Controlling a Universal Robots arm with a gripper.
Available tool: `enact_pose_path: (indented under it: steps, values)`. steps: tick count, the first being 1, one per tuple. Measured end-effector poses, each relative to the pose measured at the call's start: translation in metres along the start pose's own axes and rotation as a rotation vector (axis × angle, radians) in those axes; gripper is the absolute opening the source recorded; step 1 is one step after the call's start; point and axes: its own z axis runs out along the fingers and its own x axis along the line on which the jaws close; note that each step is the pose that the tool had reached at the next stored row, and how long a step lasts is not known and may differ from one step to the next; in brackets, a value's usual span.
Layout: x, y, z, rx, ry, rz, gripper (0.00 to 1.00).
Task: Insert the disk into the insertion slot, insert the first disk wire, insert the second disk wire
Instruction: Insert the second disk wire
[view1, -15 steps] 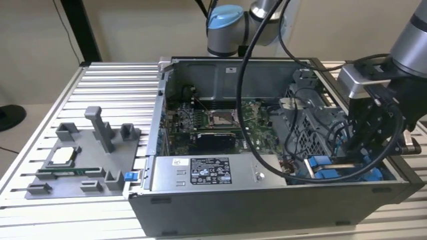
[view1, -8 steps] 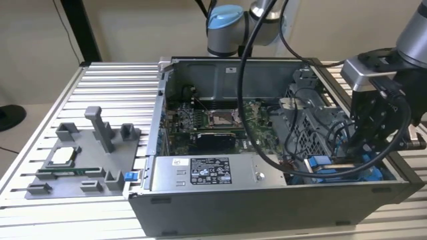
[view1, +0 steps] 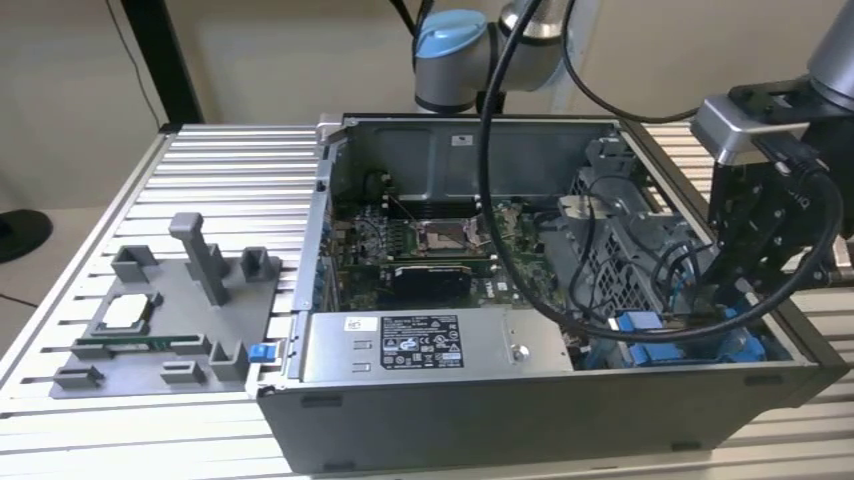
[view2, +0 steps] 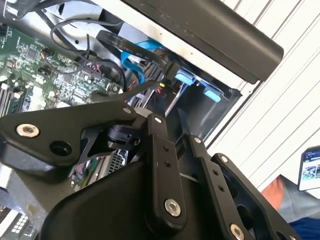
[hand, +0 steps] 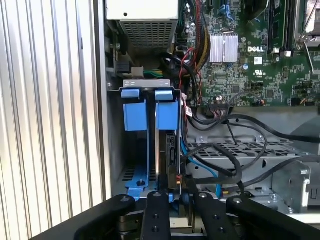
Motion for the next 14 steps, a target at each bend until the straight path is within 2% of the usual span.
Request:
enact_pose_path:
  steps: [2,3,8,10,14]
  values:
    - [-0.0003,-0.0076,0.0004,-0.0002,-0.0005,0.000,0.00]
    - [-0.0004,-0.0099,0.0006,-0.0011,-0.0032,0.000,0.00]
    - [-0.0008,-0.0189,0.0012,-0.0092,-0.0250,0.001,0.00]
    - [-0.0010,-0.0238,0.0014,-0.0124,-0.0312,0.002,0.00]
    - [-0.0014,-0.0333,0.0019,-0.0194,-0.0346,0.002,0.00]
